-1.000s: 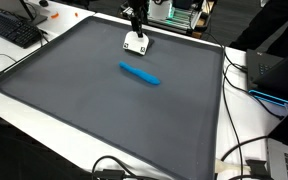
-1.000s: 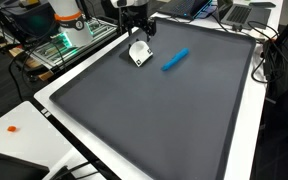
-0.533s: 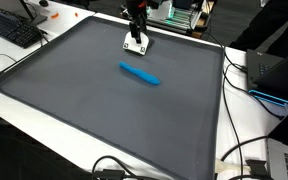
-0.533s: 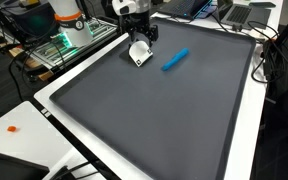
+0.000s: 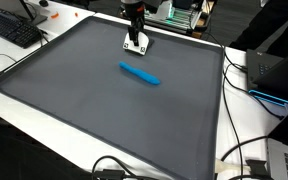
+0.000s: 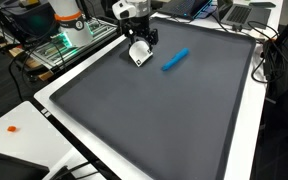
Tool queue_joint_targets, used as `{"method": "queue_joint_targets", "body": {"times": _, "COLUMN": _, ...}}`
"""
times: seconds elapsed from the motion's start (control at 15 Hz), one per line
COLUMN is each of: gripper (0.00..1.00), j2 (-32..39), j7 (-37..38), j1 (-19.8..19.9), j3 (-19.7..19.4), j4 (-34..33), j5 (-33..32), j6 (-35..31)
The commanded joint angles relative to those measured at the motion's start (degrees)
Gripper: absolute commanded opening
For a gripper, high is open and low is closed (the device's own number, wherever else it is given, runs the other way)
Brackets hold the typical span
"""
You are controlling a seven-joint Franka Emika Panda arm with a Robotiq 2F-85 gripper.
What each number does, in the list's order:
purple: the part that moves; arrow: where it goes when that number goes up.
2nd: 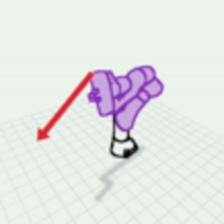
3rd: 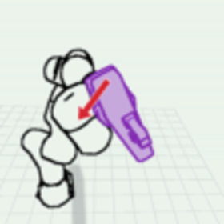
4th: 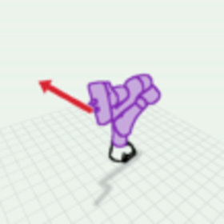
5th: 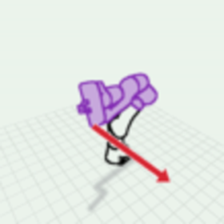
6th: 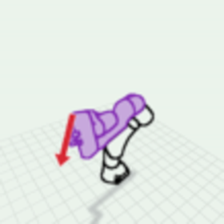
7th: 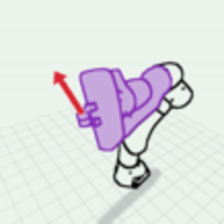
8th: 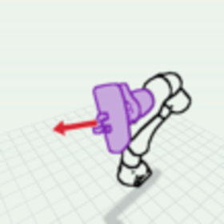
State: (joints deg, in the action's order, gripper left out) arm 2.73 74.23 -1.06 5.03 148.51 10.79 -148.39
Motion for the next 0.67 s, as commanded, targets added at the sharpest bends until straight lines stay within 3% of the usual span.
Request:
{"method": "queue_joint_targets", "body": {"times": 0.0, "gripper": 0.77, "j2": 0.29, "j7": 1.25, "j1": -1.06, "j3": -1.29, "j4": 1.12, "j5": -1.9, "j6": -2.39}}
{"method": "queue_joint_targets", "body": {"times": 0.2, "gripper": 0.49, "j2": 0.26, "j7": 1.06, "j1": -1.11, "j3": -1.42, "j4": 1.12, "j5": -1.34, "j6": -3.09}}
{"method": "queue_joint_targets", "body": {"times": 0.6, "gripper": 0.05, "j2": 0.13, "j7": 1.78, "j1": -1.13, "j3": -1.55, "j4": 0.98, "j5": 0.07, "j6": -5.98}}
